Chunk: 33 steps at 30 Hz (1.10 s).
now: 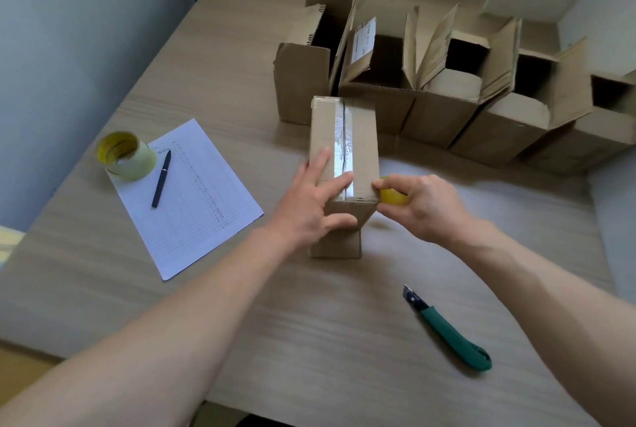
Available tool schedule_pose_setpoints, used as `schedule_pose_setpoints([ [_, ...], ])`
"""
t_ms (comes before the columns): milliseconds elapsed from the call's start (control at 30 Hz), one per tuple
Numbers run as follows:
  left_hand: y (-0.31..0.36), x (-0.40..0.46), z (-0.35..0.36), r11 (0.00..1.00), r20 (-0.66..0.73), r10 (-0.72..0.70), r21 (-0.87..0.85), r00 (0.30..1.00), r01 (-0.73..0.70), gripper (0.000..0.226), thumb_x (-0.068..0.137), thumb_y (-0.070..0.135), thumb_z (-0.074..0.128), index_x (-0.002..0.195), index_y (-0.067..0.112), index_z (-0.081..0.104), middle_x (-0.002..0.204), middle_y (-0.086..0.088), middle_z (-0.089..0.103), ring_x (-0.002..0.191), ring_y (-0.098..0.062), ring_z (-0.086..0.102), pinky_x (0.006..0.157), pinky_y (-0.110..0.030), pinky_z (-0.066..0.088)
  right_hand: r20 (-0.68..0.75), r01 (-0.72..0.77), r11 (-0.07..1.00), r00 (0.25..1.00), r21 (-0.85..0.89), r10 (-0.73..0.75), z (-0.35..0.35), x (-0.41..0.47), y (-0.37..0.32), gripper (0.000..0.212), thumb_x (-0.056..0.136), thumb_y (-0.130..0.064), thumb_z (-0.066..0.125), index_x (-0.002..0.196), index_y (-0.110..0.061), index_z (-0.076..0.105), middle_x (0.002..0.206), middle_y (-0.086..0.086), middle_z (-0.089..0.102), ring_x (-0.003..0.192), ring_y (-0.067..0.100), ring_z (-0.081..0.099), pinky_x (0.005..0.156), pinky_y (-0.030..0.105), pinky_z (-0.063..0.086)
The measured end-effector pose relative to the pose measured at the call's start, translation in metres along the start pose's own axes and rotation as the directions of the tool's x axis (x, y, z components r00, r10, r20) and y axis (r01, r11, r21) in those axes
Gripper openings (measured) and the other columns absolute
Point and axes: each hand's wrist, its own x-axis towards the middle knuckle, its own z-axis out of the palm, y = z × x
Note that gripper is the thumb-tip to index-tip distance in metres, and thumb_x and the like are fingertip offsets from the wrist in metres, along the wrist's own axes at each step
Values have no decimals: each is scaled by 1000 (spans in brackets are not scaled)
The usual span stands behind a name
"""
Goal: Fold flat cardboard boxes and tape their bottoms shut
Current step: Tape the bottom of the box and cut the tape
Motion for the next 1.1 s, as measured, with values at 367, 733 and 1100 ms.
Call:
schedule_pose_setpoints([
  [367,1,0,-20,989,61,-50,-135,997,58,58,64,26,90,119,22,70,139,-3,39,131,-24,39,113,-40,35,2,37,997,999,-61,-37,0,-15,-15,35,76,-45,76,107,-36,64,92,-2,73,85,30,64,63,31,43],
  [733,35,-48,11,906,-98,-117,397,988,146,91,50,84,58,113,18,50,122,-4,40,103,-29,44,73,-42,50,-27,-9,998,1000,70,11,22,-74,-36,39,71,-42,78,106,-35,65,93,-5,74,87,29,68,68,36,53],
  [1100,-12,-37,-5,967,-174,-159,-228,972,117,26,83,37,73,107,28,68,122,4,36,102,0,49,87,-17,42,329,-160,911,944,381,28,0,-66,-31,45,80,-17,69,116,-41,57,89,0,71,76,19,61,79,34,52],
])
